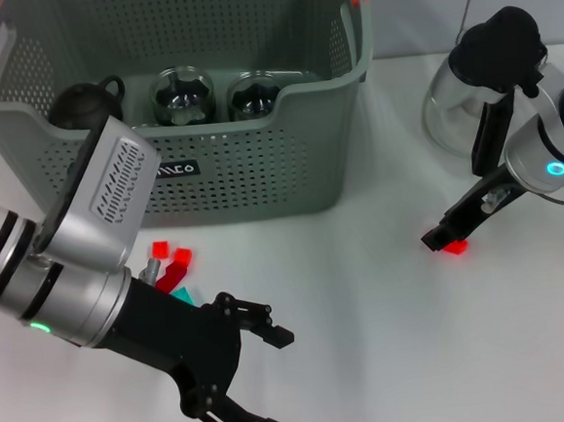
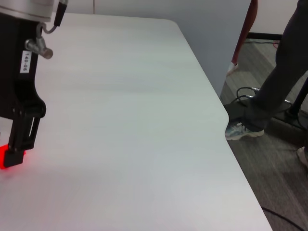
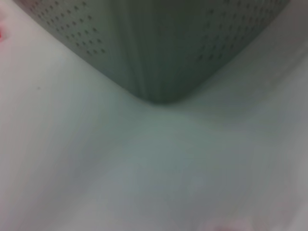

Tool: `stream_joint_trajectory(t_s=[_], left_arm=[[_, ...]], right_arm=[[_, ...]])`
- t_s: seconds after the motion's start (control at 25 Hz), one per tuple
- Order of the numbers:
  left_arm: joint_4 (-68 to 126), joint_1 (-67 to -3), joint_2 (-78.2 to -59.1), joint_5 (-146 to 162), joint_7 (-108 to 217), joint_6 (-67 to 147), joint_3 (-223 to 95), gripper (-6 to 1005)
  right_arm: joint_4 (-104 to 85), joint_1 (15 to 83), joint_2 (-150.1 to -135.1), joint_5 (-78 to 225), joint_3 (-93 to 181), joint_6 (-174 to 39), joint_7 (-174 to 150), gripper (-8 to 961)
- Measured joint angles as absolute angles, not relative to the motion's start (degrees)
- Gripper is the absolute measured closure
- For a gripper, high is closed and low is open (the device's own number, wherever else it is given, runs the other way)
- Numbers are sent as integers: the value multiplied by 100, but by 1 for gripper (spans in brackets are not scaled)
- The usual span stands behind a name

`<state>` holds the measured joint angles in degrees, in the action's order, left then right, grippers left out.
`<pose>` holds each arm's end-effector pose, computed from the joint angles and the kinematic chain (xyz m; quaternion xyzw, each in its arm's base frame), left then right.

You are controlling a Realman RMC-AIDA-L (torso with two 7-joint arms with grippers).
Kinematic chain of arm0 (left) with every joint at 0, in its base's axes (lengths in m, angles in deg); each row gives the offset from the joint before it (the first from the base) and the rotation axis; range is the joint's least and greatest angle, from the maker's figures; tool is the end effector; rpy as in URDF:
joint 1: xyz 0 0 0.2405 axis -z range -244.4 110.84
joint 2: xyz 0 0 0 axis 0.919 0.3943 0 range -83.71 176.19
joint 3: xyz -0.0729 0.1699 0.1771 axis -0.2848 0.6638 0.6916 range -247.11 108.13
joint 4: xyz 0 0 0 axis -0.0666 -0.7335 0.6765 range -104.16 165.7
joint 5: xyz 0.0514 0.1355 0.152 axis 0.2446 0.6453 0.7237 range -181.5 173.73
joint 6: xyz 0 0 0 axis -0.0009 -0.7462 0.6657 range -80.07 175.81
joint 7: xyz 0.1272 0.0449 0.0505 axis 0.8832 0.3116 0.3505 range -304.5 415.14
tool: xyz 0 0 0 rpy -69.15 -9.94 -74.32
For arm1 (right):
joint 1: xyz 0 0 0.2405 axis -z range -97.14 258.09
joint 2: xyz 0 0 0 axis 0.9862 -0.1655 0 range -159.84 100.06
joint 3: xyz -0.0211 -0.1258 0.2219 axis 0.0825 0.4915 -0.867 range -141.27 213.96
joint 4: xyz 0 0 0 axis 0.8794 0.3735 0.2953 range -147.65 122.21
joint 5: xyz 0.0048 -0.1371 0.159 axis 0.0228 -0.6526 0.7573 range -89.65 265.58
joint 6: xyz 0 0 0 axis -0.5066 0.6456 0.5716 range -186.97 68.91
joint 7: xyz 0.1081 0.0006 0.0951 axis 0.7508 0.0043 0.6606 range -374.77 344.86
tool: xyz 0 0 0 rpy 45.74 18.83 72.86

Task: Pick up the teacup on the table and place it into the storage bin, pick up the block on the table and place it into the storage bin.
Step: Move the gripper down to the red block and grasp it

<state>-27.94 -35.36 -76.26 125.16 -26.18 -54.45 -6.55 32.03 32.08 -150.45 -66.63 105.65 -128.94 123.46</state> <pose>-0.2079 0.2971 -0.0287 0.9964 0.0014 0.0313 0.0791 0.2115 0.4042 -0.0446 -0.9040 0.3372 -0.1817 0.1897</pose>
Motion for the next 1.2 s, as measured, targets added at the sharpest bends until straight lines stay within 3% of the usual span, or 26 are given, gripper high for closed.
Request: stream_joint_trajectory(t_s=[1.2], left_arm=[[-2785, -3550, -7629, 12505, -2496, -5379, -680, 60]], right_arm=[[3035, 3159, -15057, -6654, 10668, -12650, 12416, 437]])
